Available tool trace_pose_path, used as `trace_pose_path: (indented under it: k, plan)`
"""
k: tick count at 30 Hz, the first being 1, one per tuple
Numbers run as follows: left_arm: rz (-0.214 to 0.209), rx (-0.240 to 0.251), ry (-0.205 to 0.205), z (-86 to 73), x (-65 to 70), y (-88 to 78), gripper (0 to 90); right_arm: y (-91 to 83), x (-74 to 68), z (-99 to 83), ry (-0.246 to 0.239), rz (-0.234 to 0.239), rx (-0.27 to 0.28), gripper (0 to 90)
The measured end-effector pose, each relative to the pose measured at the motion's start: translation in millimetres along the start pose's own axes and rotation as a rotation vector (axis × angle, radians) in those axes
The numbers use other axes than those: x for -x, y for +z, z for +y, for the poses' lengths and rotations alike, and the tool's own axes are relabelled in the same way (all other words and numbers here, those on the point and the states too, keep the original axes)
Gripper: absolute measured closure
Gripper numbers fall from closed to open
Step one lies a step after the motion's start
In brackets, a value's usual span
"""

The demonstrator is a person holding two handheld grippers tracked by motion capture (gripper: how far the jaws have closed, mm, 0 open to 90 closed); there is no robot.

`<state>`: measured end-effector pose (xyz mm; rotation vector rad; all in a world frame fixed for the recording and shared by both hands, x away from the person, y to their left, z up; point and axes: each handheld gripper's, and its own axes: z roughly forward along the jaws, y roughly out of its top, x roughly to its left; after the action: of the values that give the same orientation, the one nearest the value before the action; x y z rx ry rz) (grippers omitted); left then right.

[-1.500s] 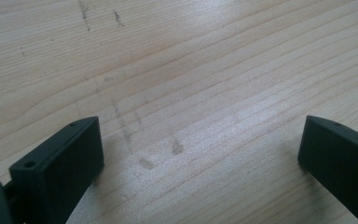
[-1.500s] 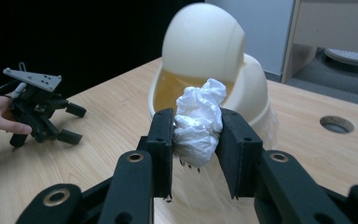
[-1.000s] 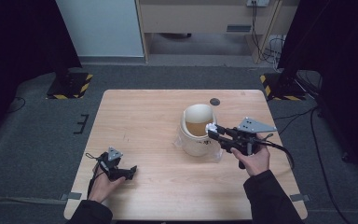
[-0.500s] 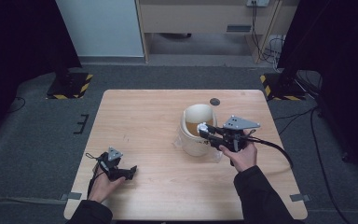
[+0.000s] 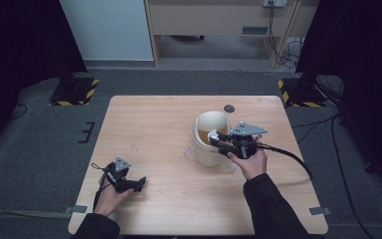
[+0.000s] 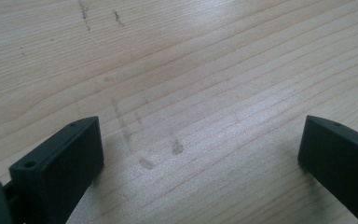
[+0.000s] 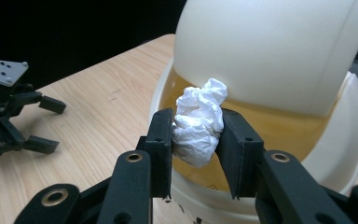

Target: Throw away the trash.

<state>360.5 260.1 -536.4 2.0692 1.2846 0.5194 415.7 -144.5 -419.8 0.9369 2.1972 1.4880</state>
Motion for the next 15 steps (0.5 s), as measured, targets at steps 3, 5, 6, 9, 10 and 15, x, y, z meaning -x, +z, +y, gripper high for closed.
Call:
trace_pose_path:
  k: [3, 5, 6, 9, 10, 15]
  plan:
    - [0.000, 0.000, 0.000, 0.0, 0.0, 0.0, 0.0, 2.0, 0.7, 0.0, 0.002, -0.007, -0.007, 66.4]
    - [0.000, 0.000, 0.000, 0.0, 0.0, 0.0, 0.0, 2.9, 0.9, 0.1, 0.004, -0.009, -0.009, 66.3]
    - [0.000, 0.000, 0.000, 0.0, 0.0, 0.0, 0.0, 3.2, 1.0, 0.1, 0.002, -0.011, -0.010, 66.0]
    - [0.000, 0.000, 0.000, 0.0, 0.0, 0.0, 0.0, 4.7, 1.2, 0.0, -0.003, -0.016, -0.010, 65.0]
    - [0.000, 0.000, 0.000, 0.0, 0.0, 0.0, 0.0, 5.3, 1.2, 0.0, -0.005, -0.017, -0.013, 64.5]
    - [0.000, 0.000, 0.000, 0.0, 0.0, 0.0, 0.0, 8.9, -0.1, -0.3, -0.026, -0.025, -0.032, 60.1]
